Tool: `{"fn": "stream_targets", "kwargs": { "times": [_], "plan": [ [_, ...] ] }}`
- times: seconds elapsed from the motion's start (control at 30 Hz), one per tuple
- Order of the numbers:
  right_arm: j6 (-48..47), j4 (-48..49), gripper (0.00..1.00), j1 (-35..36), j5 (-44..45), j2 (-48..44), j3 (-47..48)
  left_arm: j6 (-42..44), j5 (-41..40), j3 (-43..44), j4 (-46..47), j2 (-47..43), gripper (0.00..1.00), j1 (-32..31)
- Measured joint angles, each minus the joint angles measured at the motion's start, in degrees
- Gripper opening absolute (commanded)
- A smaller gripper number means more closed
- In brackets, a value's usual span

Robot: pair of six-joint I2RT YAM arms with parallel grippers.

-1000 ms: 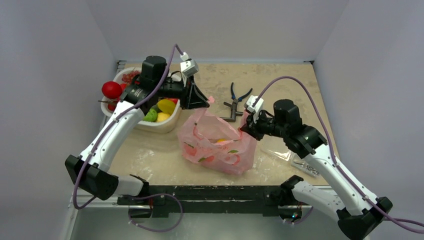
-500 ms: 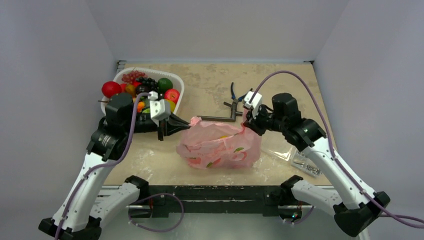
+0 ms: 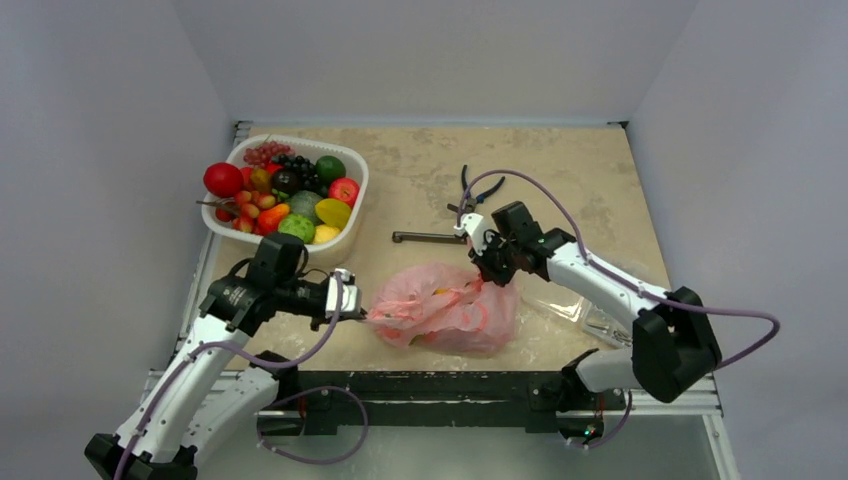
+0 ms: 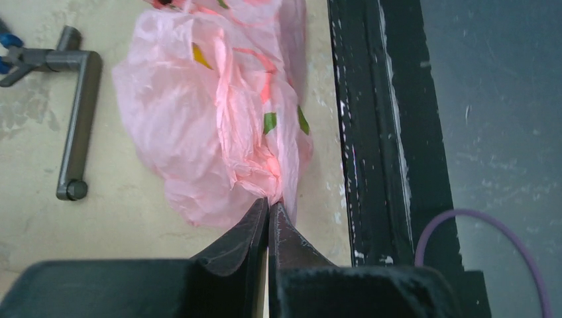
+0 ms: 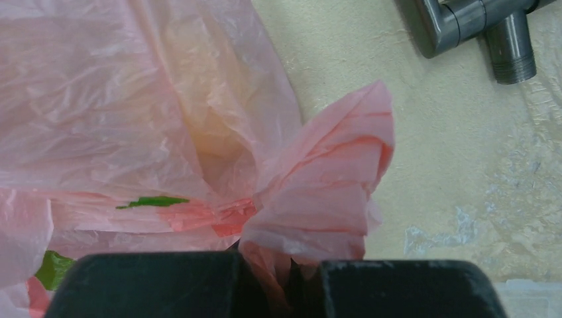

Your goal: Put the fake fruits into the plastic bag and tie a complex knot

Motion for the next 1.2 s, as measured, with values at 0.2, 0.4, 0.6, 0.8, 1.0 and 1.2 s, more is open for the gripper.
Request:
{"fn": "stream_targets", "kwargs": {
  "times": [0.2, 0.4, 0.6, 0.8, 1.0, 1.2],
  "plan": [
    [-1.7, 2.1, 0.18, -0.7, 0.9, 3.2, 1.4, 2.7, -3.5, -0.6, -3.4, -0.4, 0.00, -1.4],
    [-2.3, -0.3, 0.96, -4.6, -0.4, -4.5, 11.6, -16.7, -5.1, 11.0, 8.1, 3.1, 0.00, -1.5],
    [0.7, -3.3, 0.96, -4.5, -5.1, -16.6, 22.3, -31.6, -5.4, 15.0, 19.6, 4.3, 0.00, -1.5],
    [5.7, -2.9, 0.91, 0.5, -14.3, -20.6, 26.9, -38.5, -5.4, 15.0, 23.4, 4.2, 0.00, -1.5],
    [9.6, 2.4, 0.81, 9.6, -18.8, -15.1, 22.9, -43.3, -5.4, 14.6, 27.3, 2.9, 0.00, -1.5],
    [10.0, 8.6, 0.61, 15.3, -18.4, -8.9, 17.7, -46.6, -5.4, 13.0, 30.8, 2.4, 0.00, -1.5]
  ]
}}
